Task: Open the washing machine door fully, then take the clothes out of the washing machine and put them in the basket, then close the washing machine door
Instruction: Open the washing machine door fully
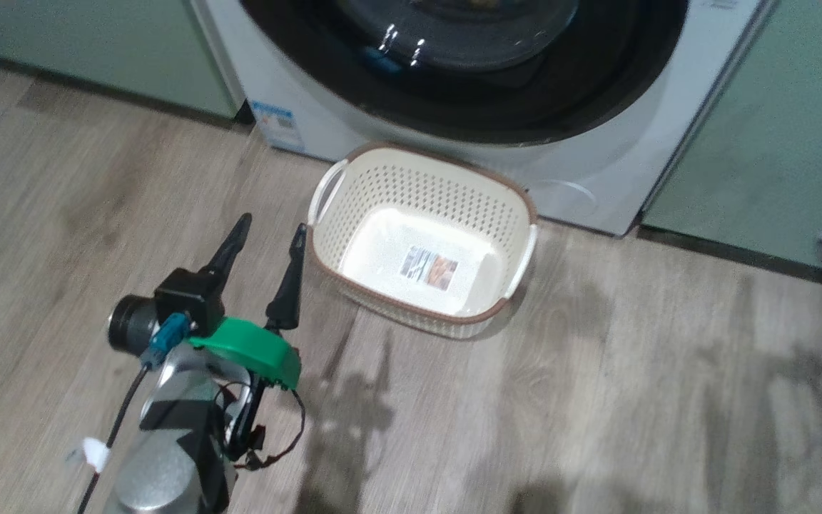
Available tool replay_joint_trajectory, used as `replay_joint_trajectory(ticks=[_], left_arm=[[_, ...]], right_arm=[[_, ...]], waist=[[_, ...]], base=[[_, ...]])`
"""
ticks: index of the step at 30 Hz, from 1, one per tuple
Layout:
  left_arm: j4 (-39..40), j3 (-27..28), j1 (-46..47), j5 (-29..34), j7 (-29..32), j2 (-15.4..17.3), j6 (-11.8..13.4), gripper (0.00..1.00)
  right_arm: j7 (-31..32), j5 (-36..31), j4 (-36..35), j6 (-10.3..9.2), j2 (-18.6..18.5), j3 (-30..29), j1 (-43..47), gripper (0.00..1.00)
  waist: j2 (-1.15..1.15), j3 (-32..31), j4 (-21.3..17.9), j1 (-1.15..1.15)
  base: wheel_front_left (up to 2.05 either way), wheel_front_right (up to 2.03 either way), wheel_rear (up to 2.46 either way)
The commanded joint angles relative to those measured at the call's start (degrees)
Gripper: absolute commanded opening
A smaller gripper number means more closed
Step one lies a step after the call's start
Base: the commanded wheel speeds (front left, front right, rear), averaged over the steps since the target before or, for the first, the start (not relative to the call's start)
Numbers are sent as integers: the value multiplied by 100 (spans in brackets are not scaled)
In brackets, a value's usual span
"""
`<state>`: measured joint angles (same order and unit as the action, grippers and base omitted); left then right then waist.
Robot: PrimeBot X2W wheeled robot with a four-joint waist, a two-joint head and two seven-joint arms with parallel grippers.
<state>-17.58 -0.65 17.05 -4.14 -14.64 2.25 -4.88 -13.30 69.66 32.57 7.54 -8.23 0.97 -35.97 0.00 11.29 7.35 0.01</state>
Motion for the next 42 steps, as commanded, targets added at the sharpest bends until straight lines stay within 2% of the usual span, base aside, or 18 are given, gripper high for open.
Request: replay_joint_trajectory(ticks=[1,7,15,27,42], left_arm=[[192,131,256,-45,-36,72,-5,100],[253,-64,408,-184,-36,65,45,100],[318,-254,551,-378,-36,64,160,100],[422,-400,835,-560,-36,64,292,100],[508,-349,889,-609,-36,63,321,100]], right_arm=[[64,127,-168,-5,-85,127,-295,0],[672,1163,-24,-5,-486,155,-916,0],[1585,1810,249,-5,-778,247,-1769,0],[2696,1918,810,-5,-920,623,-2998,0],[3153,1815,1098,-5,-802,1014,-3674,0]], waist=[[0,141,127,-1],[0,495,371,-1],[0,901,601,-1],[0,1489,745,-1],[0,1790,748,-1]], base=[[0,0,0],[0,0,0],[0,0,0],[0,0,0],[0,0,0]])
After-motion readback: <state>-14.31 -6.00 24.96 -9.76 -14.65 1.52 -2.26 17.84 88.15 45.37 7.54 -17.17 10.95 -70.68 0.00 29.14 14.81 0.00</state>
